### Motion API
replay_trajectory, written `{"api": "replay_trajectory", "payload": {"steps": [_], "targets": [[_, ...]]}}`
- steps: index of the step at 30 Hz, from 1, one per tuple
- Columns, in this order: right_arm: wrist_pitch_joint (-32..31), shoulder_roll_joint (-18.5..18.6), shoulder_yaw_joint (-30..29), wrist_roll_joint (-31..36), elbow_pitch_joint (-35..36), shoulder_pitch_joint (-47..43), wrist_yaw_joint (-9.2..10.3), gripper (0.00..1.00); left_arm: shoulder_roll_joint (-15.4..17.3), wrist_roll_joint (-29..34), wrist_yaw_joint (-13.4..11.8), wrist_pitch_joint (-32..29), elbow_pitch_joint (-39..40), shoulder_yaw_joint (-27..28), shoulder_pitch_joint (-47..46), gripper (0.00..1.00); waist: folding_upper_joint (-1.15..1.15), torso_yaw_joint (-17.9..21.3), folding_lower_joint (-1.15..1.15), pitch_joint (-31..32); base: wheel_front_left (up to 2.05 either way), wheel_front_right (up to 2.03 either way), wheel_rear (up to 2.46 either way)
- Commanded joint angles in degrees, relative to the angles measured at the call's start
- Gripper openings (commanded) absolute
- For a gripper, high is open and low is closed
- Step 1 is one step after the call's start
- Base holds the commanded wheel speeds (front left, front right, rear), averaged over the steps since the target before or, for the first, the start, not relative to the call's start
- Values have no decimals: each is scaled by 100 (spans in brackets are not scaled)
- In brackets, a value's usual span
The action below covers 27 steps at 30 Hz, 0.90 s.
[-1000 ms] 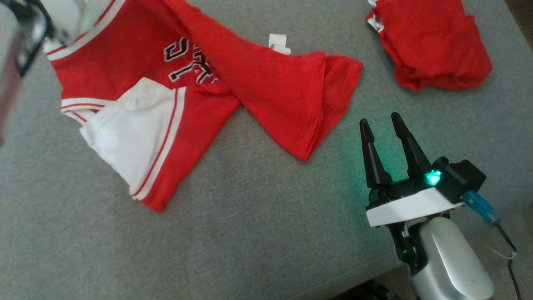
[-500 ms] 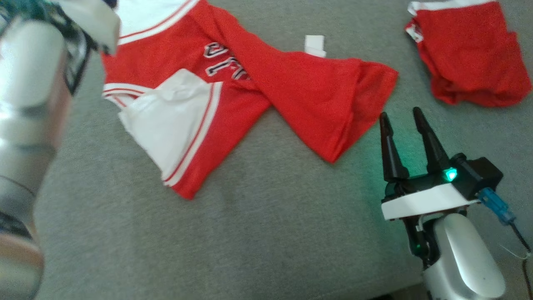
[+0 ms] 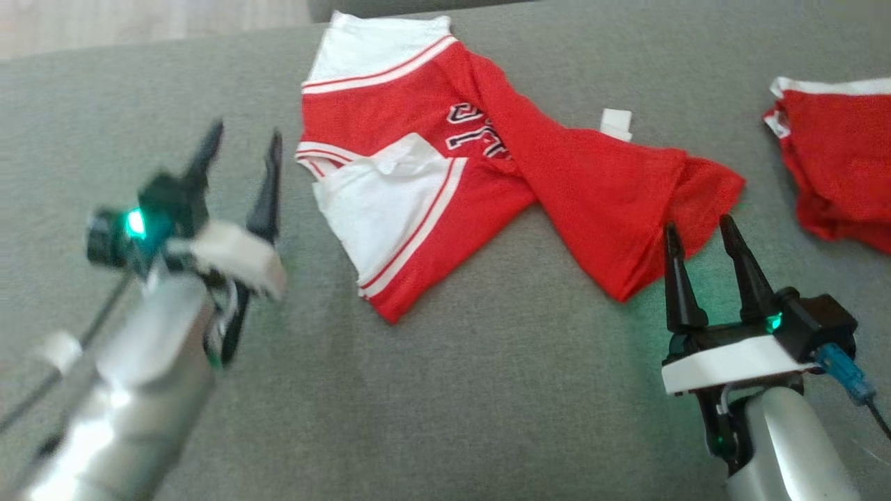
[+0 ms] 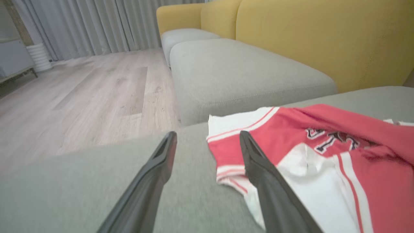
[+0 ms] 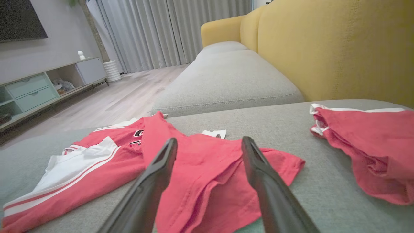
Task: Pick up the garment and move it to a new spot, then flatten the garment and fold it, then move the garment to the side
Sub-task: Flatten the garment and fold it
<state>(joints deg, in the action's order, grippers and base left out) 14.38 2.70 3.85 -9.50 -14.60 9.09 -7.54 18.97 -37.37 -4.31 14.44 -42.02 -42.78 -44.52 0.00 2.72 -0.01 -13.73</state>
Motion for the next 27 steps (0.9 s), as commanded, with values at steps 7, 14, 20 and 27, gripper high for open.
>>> {"api": "replay_trajectory", "payload": {"steps": [7, 14, 20, 27], "targets": [[62, 18, 173, 57, 207, 60, 5, 100, 132, -14, -254, 51, 786, 347, 754, 100, 0, -99, 1, -27, 0, 0, 0], [62, 18, 272, 19, 219, 134, 5, 100, 118, 24, -95, -374, 630, 116, 591, 100, 0, 152, 1, -252, 0, 0, 0], [62, 18, 259, 1, 225, 157, 5, 100, 54, -23, -10, -506, 375, 68, 476, 100, 0, 292, 1, -398, 0, 0, 0], [62, 18, 284, -15, 240, 213, 5, 100, 8, -18, 6, -442, -84, 60, 301, 100, 0, 423, 1, -504, 0, 0, 0]]}}
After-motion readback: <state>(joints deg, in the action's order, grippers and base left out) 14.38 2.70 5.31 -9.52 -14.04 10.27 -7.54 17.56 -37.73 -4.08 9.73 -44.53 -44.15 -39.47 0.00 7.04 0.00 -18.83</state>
